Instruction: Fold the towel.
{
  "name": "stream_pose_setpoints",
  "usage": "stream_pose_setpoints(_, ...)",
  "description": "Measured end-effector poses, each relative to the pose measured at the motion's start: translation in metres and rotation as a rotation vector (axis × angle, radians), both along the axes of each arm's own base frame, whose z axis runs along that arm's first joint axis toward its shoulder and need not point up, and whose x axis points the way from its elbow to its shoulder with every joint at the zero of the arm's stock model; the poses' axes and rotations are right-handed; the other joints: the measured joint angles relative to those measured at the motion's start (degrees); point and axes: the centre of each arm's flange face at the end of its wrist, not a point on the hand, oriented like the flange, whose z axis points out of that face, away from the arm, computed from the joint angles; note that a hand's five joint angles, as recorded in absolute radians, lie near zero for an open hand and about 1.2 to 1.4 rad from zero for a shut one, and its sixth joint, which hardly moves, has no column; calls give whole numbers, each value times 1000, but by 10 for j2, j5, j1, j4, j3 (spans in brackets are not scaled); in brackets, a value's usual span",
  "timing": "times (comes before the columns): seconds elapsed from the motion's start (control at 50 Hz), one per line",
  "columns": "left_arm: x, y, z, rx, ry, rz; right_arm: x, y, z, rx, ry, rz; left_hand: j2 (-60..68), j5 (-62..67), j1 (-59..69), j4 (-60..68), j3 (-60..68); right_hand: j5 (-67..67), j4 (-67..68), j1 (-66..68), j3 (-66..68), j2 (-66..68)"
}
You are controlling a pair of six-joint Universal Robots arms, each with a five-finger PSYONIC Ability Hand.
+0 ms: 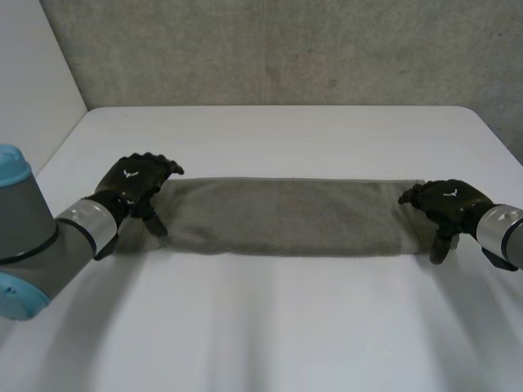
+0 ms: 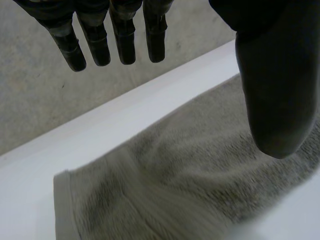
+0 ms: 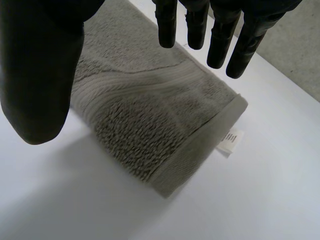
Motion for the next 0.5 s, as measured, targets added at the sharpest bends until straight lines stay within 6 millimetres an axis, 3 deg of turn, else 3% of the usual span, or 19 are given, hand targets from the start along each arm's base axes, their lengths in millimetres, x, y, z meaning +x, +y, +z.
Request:
stream_pose_setpoints(0.2, 1, 10, -8, 0, -33, 83, 0, -3, -12, -66, 2, 4, 0, 0, 0, 0, 0, 27, 0, 20, 0, 16)
stream_pose_setpoints(0.5, 2, 9, -2, -34, -27, 94, 0, -14, -25, -121, 9, 6, -1, -1, 0, 0, 0, 179, 0, 167, 0, 167)
